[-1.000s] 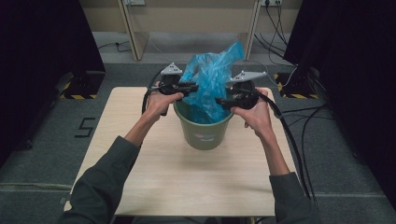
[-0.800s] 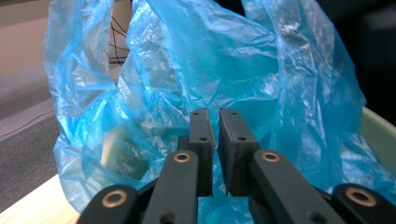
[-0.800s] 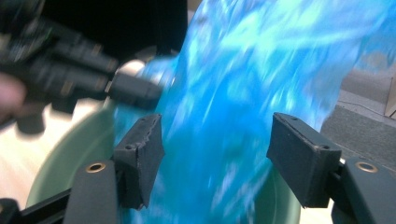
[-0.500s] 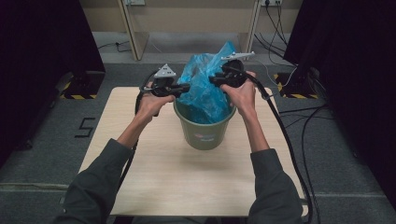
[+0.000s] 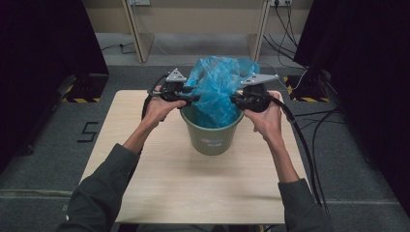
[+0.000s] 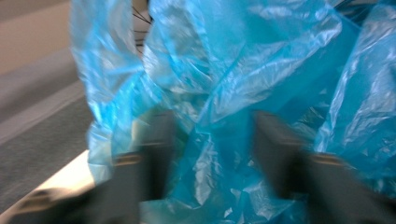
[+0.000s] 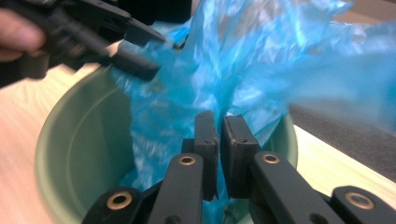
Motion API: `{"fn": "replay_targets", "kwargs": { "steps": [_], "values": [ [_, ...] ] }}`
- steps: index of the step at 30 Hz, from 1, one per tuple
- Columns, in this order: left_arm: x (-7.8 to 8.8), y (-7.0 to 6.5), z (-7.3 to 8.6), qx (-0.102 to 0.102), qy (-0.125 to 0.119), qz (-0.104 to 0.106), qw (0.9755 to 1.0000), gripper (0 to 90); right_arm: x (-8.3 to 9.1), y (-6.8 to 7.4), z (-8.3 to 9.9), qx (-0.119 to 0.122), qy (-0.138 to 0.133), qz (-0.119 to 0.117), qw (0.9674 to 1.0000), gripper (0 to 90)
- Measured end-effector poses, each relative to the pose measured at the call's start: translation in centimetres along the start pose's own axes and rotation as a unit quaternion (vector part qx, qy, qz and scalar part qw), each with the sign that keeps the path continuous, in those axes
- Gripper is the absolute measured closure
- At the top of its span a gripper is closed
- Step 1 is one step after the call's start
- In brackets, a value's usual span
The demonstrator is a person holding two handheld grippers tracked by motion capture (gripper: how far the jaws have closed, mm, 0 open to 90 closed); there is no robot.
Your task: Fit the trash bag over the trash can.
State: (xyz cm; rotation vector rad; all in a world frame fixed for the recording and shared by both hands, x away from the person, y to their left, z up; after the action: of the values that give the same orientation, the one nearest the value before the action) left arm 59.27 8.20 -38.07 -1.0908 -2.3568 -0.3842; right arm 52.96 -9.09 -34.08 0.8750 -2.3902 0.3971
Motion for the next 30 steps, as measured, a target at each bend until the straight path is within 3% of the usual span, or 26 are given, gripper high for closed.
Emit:
{"fn": "replay_targets", "kwargs": {
  "steps": [4,9,12,13,14,16,17,20,21,23,25,28,29,30],
  "values": [
    [1.1,0.0,0.4,-0.01,-0.006,-0.005,0.9999,83.1,0.8,-0.2,1.2,0.006,0.001,0.009,0.9999,88.6],
    [3.4,-1.2,2.1,-0.04,-0.001,-0.002,0.9992,85.8,1.3,-0.7,2.7,-0.007,-0.003,0.008,0.9999,88.7],
    [4.2,-1.7,2.9,-0.046,-0.003,-0.002,0.9989,85.7,1.9,-0.1,2.9,-0.014,-0.012,0.004,0.9998,76.5],
    [4.5,-2.0,3.2,-0.047,-0.004,0.0,0.9989,85.7,1.9,-0.1,2.9,-0.014,-0.012,0.004,0.9998,76.5],
    [4.9,-2.4,3.6,-0.052,-0.008,0.001,0.9986,85.3,2.9,0.1,2.1,-0.022,-0.033,0.018,0.9991,63.5],
    [5.1,-2.6,3.7,-0.053,-0.01,0.003,0.9985,84.9,4.0,-0.2,0.5,-0.017,-0.06,0.045,0.9971,52.1],
    [5.2,-3.1,3.7,-0.056,-0.012,0.007,0.9984,84.7,4.3,-0.3,-0.2,-0.027,-0.062,0.048,0.9966,44.8],
    [5.3,-3.5,3.7,-0.056,-0.014,0.012,0.9983,83.9,4.4,-0.7,-1.7,-0.046,-0.073,0.047,0.9952,37.4],
    [5.3,-3.8,3.6,-0.06,-0.015,0.014,0.998,83.7,3.5,-0.9,-2.7,-0.064,-0.067,0.036,0.9951,33.1],
    [5.3,-3.9,3.6,-0.058,-0.017,0.015,0.9981,83.6,3.0,-0.9,-3.2,-0.071,-0.066,0.03,0.9948,32.7],
    [5.2,-4.2,3.5,-0.058,-0.015,0.02,0.998,83.4,0.8,-1.0,-4.0,-0.084,-0.053,0.024,0.9947,29.7],
    [5.1,-4.3,3.6,-0.062,-0.012,0.022,0.9978,82.9,-0.7,-1.2,-4.0,-0.095,-0.037,0.024,0.9945,29.6],
    [5.0,-4.5,3.8,-0.062,-0.01,0.023,0.9977,82.8,-2.1,-1.5,-3.9,-0.114,-0.024,0.016,0.9931,35.7],
    [5.0,-4.5,3.8,-0.062,-0.01,0.023,0.9977,82.8,-2.1,-1.5,-3.9,-0.114,-0.024,0.016,0.9931,35.7]
  ]
}}
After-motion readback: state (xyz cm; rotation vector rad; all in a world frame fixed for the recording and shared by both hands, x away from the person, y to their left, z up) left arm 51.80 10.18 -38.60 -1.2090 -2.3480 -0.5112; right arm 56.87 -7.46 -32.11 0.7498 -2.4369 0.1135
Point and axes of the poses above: each handheld gripper's, and its own axes: x roughly backward along the jaws, z roughly out of its underside, y roughly to its left, the point moved 9 cm from there along -x, roughly forward along the jaws, and after that the axes turned 4 degrees about y, right-handed, at the moved point
